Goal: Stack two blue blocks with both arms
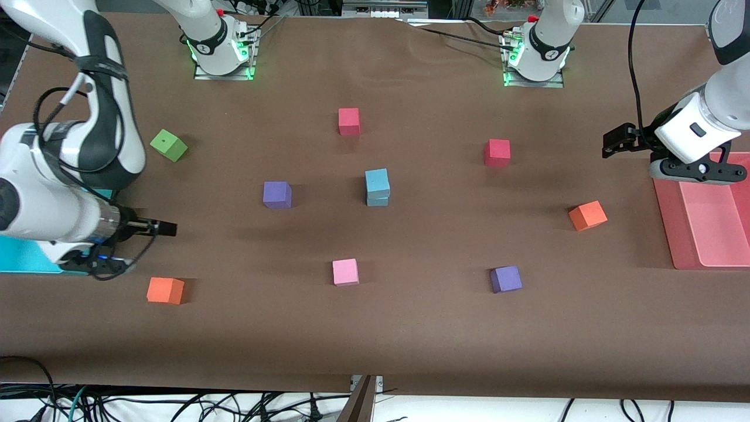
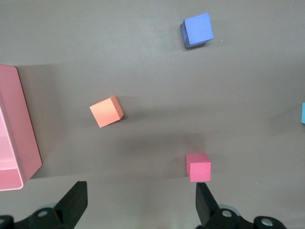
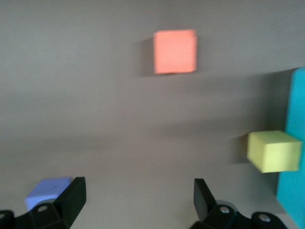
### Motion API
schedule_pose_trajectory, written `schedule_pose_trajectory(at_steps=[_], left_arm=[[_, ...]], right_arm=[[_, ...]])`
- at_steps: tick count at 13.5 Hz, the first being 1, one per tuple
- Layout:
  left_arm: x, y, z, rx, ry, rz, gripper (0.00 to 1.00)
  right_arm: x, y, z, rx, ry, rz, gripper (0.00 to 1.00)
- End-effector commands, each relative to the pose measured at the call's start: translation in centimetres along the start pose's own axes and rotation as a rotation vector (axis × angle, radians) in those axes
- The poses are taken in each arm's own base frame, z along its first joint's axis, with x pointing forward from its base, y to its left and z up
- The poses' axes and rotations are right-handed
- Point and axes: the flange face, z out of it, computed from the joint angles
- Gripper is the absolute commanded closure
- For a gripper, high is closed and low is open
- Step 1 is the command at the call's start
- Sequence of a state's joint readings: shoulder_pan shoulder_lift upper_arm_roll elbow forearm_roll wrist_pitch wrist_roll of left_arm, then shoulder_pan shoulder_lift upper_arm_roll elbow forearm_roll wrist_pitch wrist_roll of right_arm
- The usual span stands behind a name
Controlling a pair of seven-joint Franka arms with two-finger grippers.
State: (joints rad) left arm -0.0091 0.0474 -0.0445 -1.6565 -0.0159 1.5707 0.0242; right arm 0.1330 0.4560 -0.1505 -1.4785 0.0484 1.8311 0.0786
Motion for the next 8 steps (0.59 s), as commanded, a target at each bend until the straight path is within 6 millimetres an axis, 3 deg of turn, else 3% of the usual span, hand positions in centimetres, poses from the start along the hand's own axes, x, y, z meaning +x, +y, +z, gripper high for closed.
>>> schedule_pose_trajectory(at_steps=[1, 2, 5, 6, 8], left_arm=[[-0.5, 0.2, -0.2, -0.017, 0.005, -0.009, 0.00], [-0.6, 0.0, -0.3, -0.017, 0.006, -0.015, 0.00], [-0.7, -0.3, -0.3, -0.016, 0.008, -0.019, 0.00], [-0.7, -0.2, -0.3, -0.018, 0.006, -0.018, 0.00], [-0.7, -0.3, -0.2, -0.018, 0.005, -0.019, 0.00]], right_arm=[[-6.5, 3.6, -6.4, 0.003, 0.068, 0.024, 0.00], [-8.5, 4.6, -8.5, 0.008, 0.046, 0.039, 0.00], [-12.1, 5.6, -14.0, 0.013, 0.051, 0.049, 0.00], [-12.6, 5.5, -15.3, 0.020, 0.056, 0.051, 0.00], [-12.6, 6.3, -15.5, 0.021, 0.030, 0.052, 0.00]])
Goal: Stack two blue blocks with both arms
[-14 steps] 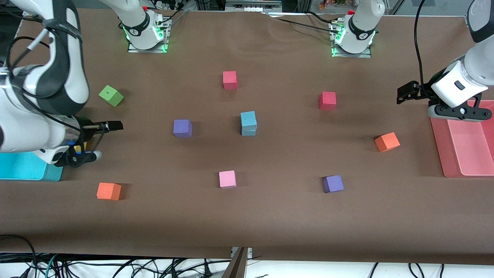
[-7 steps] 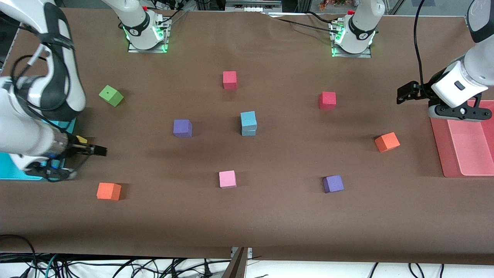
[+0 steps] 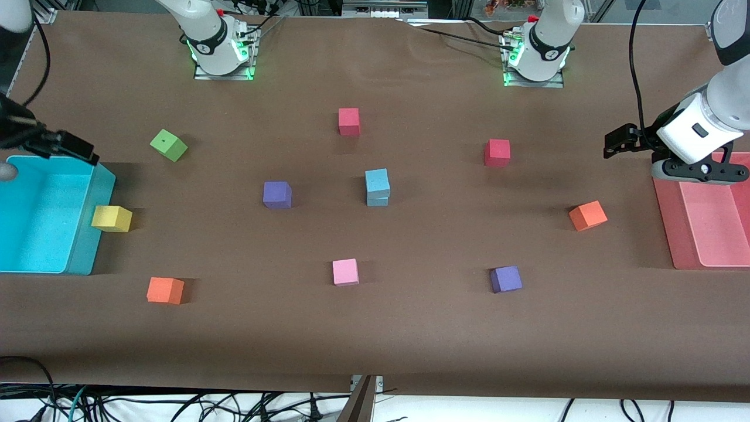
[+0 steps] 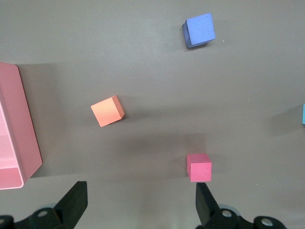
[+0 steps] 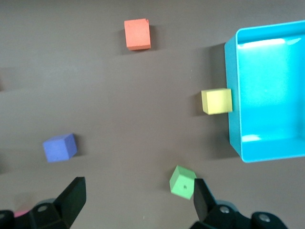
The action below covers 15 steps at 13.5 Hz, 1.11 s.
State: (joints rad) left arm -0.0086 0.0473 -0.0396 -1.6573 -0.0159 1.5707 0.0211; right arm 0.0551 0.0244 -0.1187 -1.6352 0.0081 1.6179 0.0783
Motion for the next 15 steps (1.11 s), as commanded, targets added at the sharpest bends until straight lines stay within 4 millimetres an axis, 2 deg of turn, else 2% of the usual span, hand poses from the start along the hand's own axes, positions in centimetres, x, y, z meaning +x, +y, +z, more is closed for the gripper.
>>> schedule_pose_trajectory(at_steps=[1, 3, 7, 15], left_arm=[[-0.64, 0.02, -0.23, -0.017, 0.005, -0.011, 0.00], [-0.64, 0.04, -0.23, -0.019, 0.005, -0.011, 0.00], [-0.64, 0.04, -0.23, -0.019, 0.005, -0.011, 0.00], [-0.65, -0.04, -0.17, -0.036, 0.004, -0.014, 0.00]], right_arm=[[0.17, 1.31, 0.73, -0.011, -0.022, -0.012, 0.00], [0.54, 1.08, 1.58, -0.013, -0.039, -0.076, 0.00], [0.68, 1.58, 1.54, -0.013, -0.033, -0.069, 0.00], [0.50, 1.00, 1.61, -0.013, -0.042, -0.065, 0.00]])
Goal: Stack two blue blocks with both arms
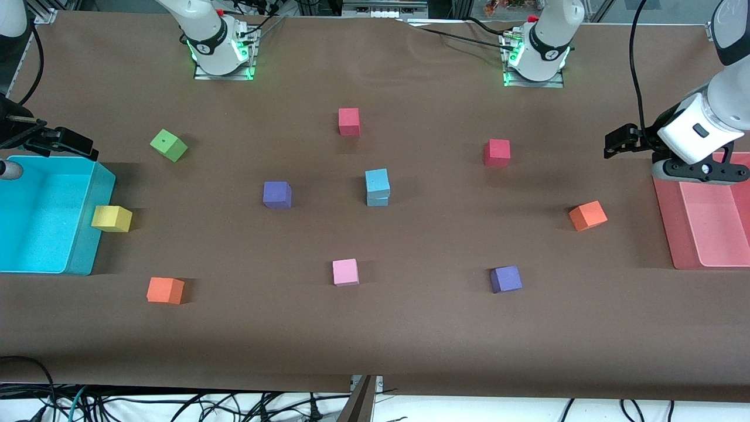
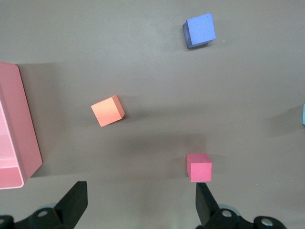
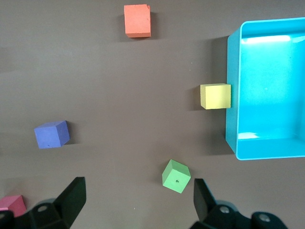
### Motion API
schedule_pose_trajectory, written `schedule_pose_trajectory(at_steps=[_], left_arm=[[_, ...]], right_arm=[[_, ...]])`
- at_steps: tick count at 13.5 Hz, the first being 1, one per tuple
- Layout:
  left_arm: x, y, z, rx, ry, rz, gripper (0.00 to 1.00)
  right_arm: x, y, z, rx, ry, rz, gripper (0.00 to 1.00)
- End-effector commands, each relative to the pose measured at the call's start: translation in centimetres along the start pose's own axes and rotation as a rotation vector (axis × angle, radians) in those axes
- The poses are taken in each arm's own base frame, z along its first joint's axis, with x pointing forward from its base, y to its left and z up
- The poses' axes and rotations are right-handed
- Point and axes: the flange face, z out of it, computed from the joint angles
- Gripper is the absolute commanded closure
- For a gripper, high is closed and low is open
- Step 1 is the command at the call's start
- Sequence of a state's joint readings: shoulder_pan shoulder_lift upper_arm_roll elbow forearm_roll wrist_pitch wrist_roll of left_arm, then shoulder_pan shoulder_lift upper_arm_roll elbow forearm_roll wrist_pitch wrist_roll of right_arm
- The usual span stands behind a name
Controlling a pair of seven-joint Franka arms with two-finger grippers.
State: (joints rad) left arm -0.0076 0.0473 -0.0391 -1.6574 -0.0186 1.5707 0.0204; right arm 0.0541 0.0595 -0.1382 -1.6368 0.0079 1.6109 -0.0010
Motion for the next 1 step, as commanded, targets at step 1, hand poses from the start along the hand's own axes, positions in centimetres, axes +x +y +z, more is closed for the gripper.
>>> schedule_pose_trajectory(at_steps=[1], left_arm=[[-0.64, -0.02, -0.18, -0.046, 0.005, -0.013, 0.00]], right_arm=[[-0.44, -0.01, -0.42, -0.008, -0.001, -0.007, 0.00]])
